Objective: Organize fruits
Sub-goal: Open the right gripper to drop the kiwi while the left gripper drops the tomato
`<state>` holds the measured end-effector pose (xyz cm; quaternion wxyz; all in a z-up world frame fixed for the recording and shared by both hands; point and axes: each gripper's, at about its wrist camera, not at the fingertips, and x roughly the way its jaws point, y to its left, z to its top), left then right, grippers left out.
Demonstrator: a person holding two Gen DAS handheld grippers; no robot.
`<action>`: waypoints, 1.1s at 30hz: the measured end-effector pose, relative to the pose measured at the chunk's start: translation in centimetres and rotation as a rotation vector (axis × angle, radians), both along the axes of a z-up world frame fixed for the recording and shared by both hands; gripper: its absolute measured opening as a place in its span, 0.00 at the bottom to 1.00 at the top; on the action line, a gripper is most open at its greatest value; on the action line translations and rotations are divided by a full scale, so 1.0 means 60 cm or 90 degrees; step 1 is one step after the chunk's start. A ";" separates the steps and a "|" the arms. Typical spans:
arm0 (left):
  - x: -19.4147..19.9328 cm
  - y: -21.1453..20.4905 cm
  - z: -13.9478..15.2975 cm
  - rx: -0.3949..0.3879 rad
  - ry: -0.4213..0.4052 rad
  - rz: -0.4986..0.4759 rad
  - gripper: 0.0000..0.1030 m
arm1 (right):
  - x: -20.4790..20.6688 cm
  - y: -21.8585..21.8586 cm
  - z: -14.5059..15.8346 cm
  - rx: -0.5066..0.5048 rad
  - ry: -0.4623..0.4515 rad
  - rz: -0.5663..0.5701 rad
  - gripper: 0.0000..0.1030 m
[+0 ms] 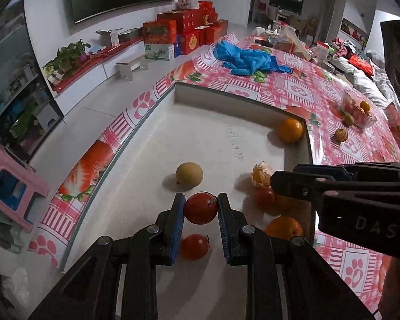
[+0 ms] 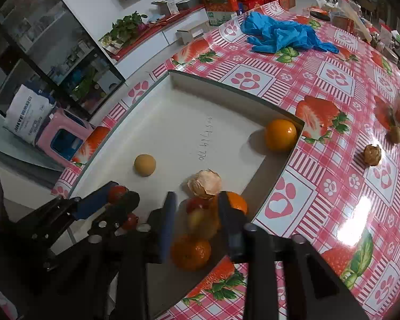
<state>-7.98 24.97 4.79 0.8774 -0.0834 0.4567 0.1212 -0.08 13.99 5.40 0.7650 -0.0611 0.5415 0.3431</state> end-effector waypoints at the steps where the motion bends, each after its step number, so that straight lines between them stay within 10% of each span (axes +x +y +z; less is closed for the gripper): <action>1: -0.001 0.000 -0.001 -0.002 0.000 -0.001 0.25 | 0.000 -0.003 0.003 0.001 -0.004 -0.002 0.67; 6: -0.004 -0.007 -0.006 0.003 0.008 -0.006 0.30 | -0.005 -0.006 0.015 -0.008 -0.030 -0.001 0.75; 9: -0.014 -0.013 0.001 0.018 -0.013 0.003 0.83 | -0.005 -0.012 0.016 -0.006 -0.027 -0.006 0.76; 33: -0.043 -0.039 0.009 0.022 -0.005 -0.024 1.00 | -0.049 -0.020 0.030 -0.087 -0.086 0.021 1.00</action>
